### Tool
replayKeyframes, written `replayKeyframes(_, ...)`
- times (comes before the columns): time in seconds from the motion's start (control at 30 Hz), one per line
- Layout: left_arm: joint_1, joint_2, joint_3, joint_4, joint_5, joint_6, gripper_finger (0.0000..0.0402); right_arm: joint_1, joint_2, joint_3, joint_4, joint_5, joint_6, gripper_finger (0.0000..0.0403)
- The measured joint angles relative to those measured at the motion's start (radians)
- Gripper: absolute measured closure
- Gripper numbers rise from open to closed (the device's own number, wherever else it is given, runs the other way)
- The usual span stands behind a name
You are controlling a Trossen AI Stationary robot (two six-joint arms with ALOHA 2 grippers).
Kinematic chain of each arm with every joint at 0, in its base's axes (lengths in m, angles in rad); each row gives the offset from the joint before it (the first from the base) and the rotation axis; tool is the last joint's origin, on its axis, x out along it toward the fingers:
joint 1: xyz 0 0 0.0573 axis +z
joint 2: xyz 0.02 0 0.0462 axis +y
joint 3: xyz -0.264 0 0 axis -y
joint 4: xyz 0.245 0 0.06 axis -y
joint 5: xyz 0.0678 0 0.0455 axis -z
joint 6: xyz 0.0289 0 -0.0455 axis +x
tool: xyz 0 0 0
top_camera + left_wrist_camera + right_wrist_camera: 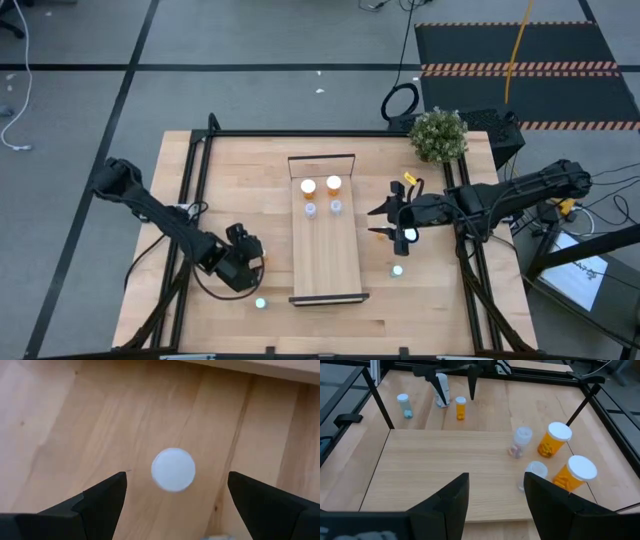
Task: Pick and place medicine bottles onto shelf by color
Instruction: Put the left small orange medicine bottle on the shelf
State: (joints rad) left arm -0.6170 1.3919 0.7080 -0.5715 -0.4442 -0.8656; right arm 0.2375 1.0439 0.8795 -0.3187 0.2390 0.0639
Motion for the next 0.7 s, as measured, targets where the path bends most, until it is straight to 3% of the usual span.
replayKeyframes(0.17, 0.026, 0.000, -0.062, 0.095, -0.001, 0.017, 0.0063, 0.000, 0.000, 0.000, 0.000, 0.000, 0.000, 0.0220)
replayKeyframes(0.47, 0.047, 0.000, -0.074, 0.124, 0.000, 0.063, 0.0159, 0.000, 0.000, 0.000, 0.000, 0.000, 0.000, 0.0220)
replayKeyframes(0.7, 0.047, 0.000, -0.074, 0.124, 0.000, 0.068, 0.0195, 0.000, 0.000, 0.000, 0.000, 0.000, 0.000, 0.0220)
